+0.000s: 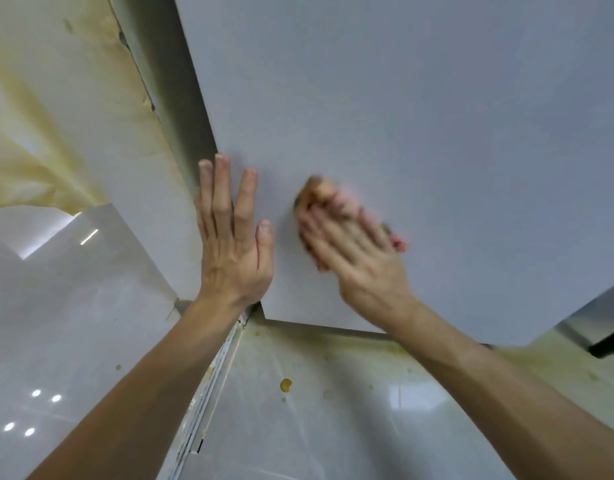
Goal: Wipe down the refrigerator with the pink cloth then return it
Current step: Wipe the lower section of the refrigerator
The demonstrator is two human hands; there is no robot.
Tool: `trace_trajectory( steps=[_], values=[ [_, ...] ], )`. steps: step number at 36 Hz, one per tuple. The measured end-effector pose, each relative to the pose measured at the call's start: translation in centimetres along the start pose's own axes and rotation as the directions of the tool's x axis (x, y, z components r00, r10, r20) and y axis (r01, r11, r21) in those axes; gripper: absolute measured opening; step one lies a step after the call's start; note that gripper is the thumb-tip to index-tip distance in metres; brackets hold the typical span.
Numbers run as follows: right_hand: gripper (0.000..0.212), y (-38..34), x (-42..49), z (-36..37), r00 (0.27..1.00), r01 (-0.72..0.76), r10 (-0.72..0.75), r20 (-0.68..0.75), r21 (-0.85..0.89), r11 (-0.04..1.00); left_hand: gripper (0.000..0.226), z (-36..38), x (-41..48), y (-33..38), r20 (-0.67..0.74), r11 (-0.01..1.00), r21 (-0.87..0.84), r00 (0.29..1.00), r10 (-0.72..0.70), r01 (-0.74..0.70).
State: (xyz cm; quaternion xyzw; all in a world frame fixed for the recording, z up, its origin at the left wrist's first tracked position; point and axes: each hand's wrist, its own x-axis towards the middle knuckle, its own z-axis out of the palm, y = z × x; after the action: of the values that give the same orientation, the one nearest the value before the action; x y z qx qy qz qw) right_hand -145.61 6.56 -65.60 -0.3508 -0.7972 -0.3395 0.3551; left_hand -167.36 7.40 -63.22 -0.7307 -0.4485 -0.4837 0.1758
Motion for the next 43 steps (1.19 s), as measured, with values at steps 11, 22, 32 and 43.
trace_trajectory(
  steps=[11,22,32,43],
  values=[
    [0.059,1.5,-7.4,0.9,0.772,0.392,-0.377,0.512,0.083,0.916,0.082,1.1,0.2,1.6,0.102,0.998,0.066,0.995,-0.009,0.002],
    [0.066,9.0,2.6,-9.8,0.927,-0.339,0.345,-0.147,0.062,0.939,0.082,1.3,0.9,3.1,0.054,0.996,0.081,0.998,0.036,-0.041],
    [0.078,5.6,-0.9,-6.1,0.957,-0.281,0.285,-0.061,0.070,0.957,0.087,2.2,2.0,4.5,0.062,0.995,0.084,0.997,0.052,-0.057],
    [0.078,6.9,-13.4,-4.4,0.758,0.241,-0.257,0.599,0.110,0.964,0.093,2.2,2.2,4.6,0.065,0.995,0.090,0.997,0.047,-0.053]
  ],
)
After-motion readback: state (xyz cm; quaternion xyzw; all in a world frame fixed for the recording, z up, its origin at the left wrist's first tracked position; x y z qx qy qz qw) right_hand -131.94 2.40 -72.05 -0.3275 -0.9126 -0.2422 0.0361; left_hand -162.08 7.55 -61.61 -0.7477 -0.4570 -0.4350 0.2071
